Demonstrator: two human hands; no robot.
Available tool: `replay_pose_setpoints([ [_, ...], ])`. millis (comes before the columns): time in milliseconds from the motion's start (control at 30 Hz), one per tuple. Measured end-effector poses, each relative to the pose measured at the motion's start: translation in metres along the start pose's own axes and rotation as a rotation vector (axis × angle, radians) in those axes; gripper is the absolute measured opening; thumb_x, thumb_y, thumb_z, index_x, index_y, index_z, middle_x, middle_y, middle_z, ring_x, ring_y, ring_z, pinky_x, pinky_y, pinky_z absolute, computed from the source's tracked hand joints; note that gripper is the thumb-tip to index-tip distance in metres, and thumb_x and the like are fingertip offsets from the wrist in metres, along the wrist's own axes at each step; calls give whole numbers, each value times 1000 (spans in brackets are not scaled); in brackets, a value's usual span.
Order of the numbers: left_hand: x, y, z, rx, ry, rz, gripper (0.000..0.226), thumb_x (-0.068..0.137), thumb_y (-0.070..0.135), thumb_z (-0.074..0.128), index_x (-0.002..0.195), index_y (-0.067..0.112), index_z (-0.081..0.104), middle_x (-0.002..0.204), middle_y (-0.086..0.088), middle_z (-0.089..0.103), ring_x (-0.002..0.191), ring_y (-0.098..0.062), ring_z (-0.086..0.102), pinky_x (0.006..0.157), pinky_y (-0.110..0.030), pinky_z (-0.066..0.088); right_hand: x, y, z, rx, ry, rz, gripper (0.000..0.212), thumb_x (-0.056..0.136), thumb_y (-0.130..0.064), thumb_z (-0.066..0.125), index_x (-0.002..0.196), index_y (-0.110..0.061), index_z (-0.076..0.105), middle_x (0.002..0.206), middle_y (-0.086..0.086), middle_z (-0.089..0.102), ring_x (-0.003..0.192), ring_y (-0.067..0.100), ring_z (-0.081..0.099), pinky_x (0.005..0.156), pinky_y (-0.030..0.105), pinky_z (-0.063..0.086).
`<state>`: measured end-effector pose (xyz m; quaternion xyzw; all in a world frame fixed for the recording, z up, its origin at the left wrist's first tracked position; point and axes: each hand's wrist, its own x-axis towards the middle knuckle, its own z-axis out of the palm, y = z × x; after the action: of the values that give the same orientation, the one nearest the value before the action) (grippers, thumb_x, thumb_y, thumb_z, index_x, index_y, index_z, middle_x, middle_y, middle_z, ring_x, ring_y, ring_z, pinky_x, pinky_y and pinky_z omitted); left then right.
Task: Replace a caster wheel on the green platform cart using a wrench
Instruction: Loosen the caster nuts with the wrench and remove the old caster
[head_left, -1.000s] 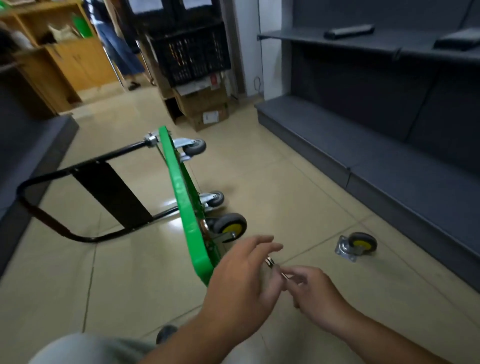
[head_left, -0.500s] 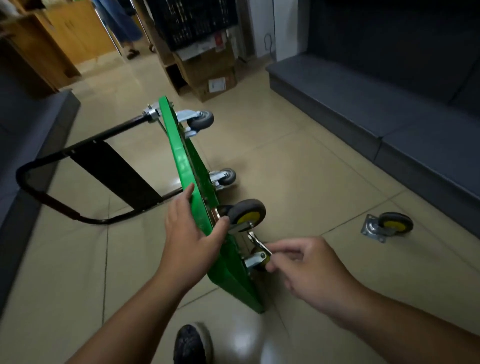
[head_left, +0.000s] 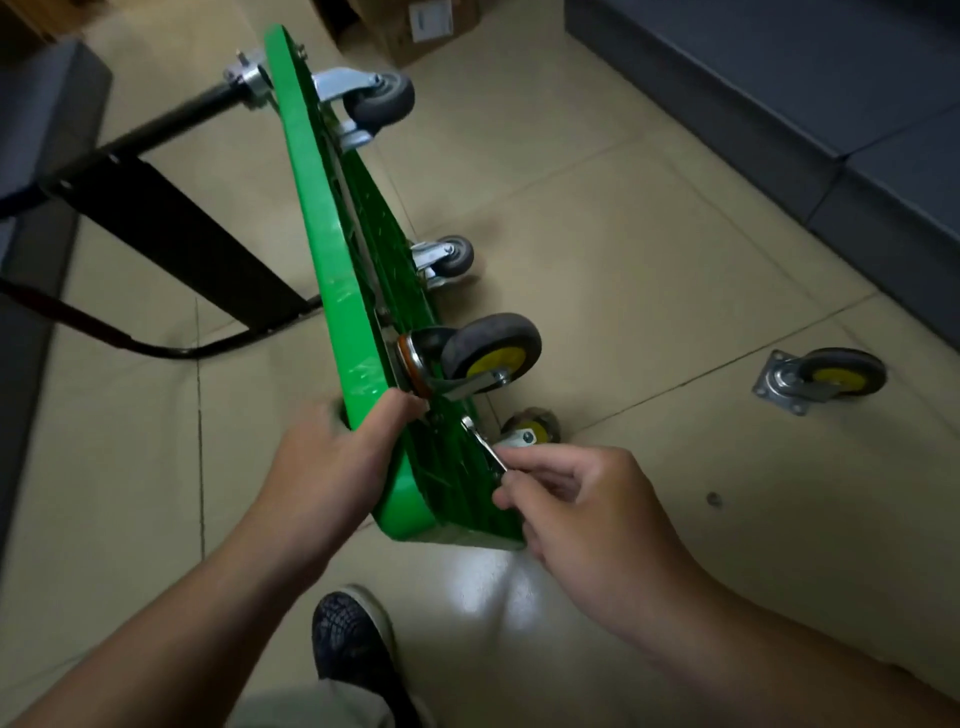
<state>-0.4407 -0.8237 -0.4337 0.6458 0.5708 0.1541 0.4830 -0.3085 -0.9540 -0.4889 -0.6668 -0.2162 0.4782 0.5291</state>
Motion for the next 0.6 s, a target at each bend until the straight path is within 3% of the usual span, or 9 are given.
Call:
replay_pose_setpoints([
  [100,1,-3,-5,-15,-39,36,24,91,38,69,86,15,73,80,-4,79,70,-21,77,53,-26,57,4,2,1,-1,-17,-37,23,95,-16,67,111,-30,77,90,-8,78,55,-6,60,53,9,42],
  [233,-6,-4,-9,20,-53,51,18,95,23,65,89,7,68,72,-4,75,60,-14,72,48,-17,50,-4,6,7,-6,-40,-13,23,96,-20,68,117,-28,76,92,-9,77,57,-4,59,59,13,43],
  [333,-20,-3,-8,39,-76,71,21,91,28,72,83,10,65,63,-1,70,54,-10,65,46,-19,47,-14,5,11,-24,-49,-17,23,95,-19,68,115,-26,77,78,-19,72,65,-9,61,68,13,47],
  [467,-36,-3,-5,103,-101,111,35,76,43,63,83,8,66,74,-13,71,61,-18,67,56,-34,51,-26,4,15,-32,-7,-56,25,95,-17,66,118,-22,77,101,-14,78,96,-4,71,91,24,58],
  [533,-39,-2,-6,166,-95,125,42,72,52,63,85,13,67,76,-3,74,63,-14,71,58,-34,54,-29,10,13,-48,45,-37,26,95,-17,67,119,-21,76,98,-16,77,93,-6,71,87,19,58],
  [600,-40,1,-7,230,-90,137,52,67,65,58,88,18,67,79,6,75,66,-12,71,59,-33,54,-30,17,8,-26,41,10,25,95,-15,67,117,-21,77,80,-19,75,71,-7,69,66,12,54],
])
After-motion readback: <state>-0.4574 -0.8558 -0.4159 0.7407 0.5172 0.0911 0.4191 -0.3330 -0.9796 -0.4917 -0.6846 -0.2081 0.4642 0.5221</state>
